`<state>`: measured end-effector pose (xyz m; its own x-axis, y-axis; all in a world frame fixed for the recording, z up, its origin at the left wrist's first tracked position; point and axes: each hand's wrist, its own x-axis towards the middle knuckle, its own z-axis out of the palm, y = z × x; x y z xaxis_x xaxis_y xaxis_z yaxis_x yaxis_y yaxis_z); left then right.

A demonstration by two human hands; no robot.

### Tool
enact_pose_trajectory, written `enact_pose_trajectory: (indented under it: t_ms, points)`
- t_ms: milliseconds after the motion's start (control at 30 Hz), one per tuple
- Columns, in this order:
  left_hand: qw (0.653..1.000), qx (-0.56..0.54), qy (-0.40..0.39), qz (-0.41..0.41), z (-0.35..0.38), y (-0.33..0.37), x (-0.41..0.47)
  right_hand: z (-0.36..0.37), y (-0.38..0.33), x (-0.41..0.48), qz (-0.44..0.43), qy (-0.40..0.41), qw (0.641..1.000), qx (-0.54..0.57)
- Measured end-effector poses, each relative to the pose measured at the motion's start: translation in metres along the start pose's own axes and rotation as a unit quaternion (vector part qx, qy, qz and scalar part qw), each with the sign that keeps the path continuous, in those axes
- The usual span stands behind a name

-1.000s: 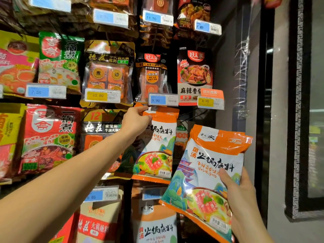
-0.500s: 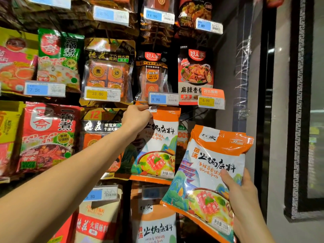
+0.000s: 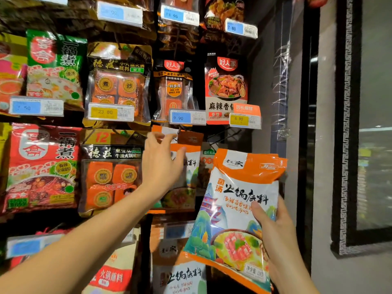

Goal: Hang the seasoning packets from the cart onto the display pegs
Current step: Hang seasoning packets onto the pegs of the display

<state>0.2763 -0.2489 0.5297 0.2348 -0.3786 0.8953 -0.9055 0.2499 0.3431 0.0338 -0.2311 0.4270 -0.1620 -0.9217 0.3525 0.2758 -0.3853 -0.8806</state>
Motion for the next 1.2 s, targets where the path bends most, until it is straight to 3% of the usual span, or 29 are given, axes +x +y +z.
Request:
enact_pose_trajectory:
  t_ms: [100,167,267,400,600,700,933,1200]
  points:
    - [0.954,-0.235,-0.177,-0.063,-0.012,0.031,-0.038,0.013,0.004,-0.004,-0.003,-0.017,1.000,0.014]
    - [0.938,-0.230,-0.249,-0.073,-0.006,0.036,-0.048,0.023,0.005,-0.007,-0.001,-0.023,0.999,0.027]
    - [0.931,-0.237,-0.255,-0.109,-0.003,0.024,-0.044,0.034,0.005,-0.012,0.014,-0.053,0.997,0.050]
    - [0.846,-0.387,-0.296,-0.218,-0.010,0.010,-0.043,0.045,0.006,-0.018,0.031,-0.077,0.993,0.080]
    - [0.808,-0.459,-0.224,-0.294,-0.007,-0.002,-0.047,0.054,0.007,-0.020,0.049,-0.071,0.989,0.119]
    - [0.834,-0.428,-0.175,-0.301,-0.009,-0.005,-0.045,0.052,0.011,-0.014,0.068,-0.065,0.989,0.112]
    - [0.924,-0.345,-0.098,-0.135,-0.026,-0.009,-0.015,0.031,0.014,0.004,-0.004,0.011,0.998,0.062]
    - [0.953,-0.269,-0.081,-0.115,-0.026,-0.015,0.031,0.012,0.005,0.015,-0.028,0.068,0.997,0.028]
